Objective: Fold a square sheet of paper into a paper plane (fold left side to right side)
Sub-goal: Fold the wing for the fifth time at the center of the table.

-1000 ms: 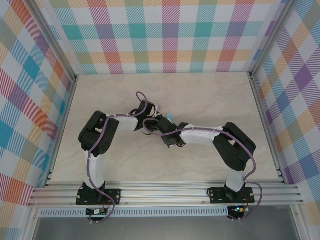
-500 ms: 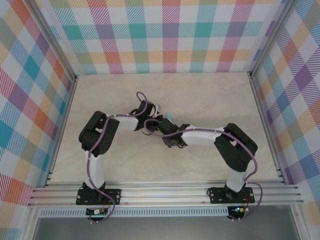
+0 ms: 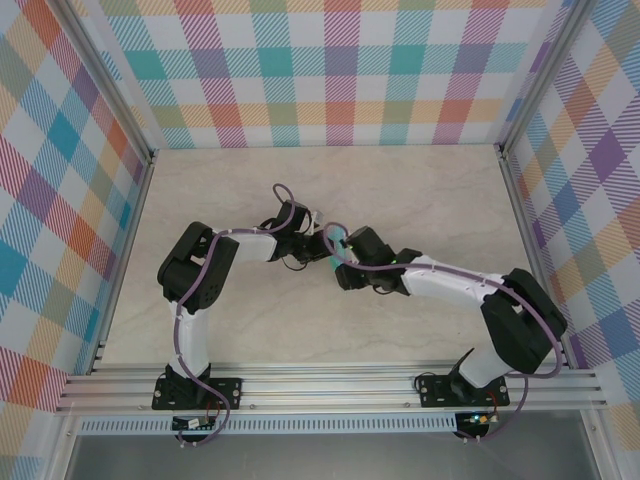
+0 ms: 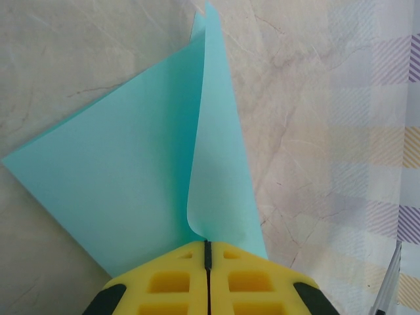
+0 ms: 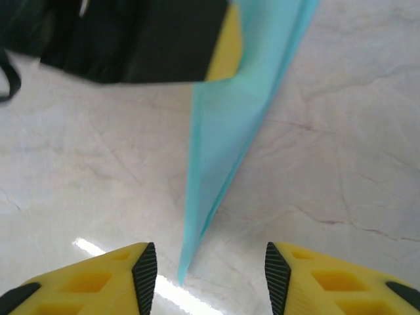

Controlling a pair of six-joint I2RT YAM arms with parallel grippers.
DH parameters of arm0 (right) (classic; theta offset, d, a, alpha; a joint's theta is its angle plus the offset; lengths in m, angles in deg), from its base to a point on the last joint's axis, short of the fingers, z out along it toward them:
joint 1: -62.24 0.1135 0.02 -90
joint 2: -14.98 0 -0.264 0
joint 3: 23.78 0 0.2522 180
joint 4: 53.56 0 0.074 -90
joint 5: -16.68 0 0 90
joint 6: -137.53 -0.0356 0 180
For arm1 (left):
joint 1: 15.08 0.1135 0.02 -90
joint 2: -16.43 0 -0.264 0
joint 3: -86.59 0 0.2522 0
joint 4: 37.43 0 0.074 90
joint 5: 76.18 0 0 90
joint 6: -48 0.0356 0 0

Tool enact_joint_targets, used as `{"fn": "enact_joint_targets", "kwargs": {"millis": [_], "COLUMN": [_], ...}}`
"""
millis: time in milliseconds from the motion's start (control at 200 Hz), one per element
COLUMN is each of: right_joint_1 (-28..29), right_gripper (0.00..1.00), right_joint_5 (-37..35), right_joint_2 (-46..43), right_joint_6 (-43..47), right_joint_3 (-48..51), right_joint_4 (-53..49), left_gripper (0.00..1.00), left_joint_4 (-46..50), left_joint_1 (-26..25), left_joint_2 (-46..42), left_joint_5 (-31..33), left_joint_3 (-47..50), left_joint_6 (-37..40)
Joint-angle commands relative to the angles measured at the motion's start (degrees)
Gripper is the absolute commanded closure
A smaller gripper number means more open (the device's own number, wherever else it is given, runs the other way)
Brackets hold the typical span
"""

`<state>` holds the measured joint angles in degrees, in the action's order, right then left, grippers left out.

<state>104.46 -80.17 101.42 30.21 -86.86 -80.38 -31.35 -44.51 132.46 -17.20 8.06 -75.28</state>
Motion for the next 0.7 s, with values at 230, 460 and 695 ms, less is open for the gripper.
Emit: {"fn": "enact_joint_targets", "kwargs": {"millis": [230, 460, 695], "right_joint_1": [-12.78, -14.36, -14.36], "right_gripper": [0.66, 0.68, 0.7], "right_joint_5": [20.05, 22.65, 23.96], "right_joint_2": [1.37, 4.94, 6.02], "right_joint_6": [-10.44, -13.23, -12.56], "right_joint_3": [5.02, 5.71, 5.53], "right_joint_4": [7.54, 9.7, 9.99], "left_gripper": [0.96, 0.96, 0.96], "left_joint_4": [1.52, 2.21, 3.45], "left_joint_1": [0.77, 1.48, 1.66], "left_joint_2": [-3.25, -4.14, -4.36], "left_joint_5": [-0.97, -1.14, -0.71], "left_joint_3": [0.5, 1.33, 1.45], "left_joint_6": [3.81, 4.89, 6.18]}}
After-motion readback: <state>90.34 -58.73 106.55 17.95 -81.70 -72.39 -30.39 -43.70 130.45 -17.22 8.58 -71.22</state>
